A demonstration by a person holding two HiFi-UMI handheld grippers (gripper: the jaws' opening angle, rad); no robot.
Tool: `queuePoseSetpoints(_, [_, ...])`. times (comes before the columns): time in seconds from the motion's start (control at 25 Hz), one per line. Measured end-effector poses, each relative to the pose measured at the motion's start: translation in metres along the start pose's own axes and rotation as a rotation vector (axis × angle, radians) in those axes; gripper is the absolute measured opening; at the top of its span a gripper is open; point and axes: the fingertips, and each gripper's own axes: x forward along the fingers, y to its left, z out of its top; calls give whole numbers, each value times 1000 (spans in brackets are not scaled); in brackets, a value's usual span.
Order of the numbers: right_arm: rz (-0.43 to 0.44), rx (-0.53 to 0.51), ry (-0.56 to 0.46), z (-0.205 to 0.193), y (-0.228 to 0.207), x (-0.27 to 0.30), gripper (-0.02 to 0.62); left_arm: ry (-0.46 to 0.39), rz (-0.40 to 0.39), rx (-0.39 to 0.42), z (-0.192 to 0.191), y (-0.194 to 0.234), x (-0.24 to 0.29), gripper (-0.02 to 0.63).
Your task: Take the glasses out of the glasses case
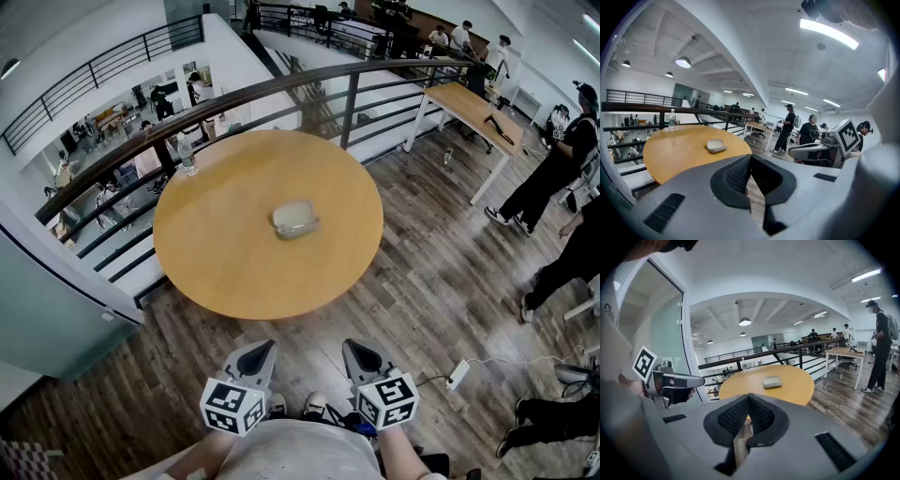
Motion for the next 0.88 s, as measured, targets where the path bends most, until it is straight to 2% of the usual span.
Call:
queuePoseSetpoints(0.52, [-1, 0, 2, -2, 2, -1, 25, 3, -13, -1, -2, -6, 0, 25])
queuePoseSetpoints(0.72, [9, 49, -49, 3, 6, -4, 25, 5, -18, -4, -5, -5, -4, 23])
queuePoseSetpoints(0.88, [-13, 39, -71, 9, 5, -5, 25, 4, -24, -6, -4, -2, -5, 25])
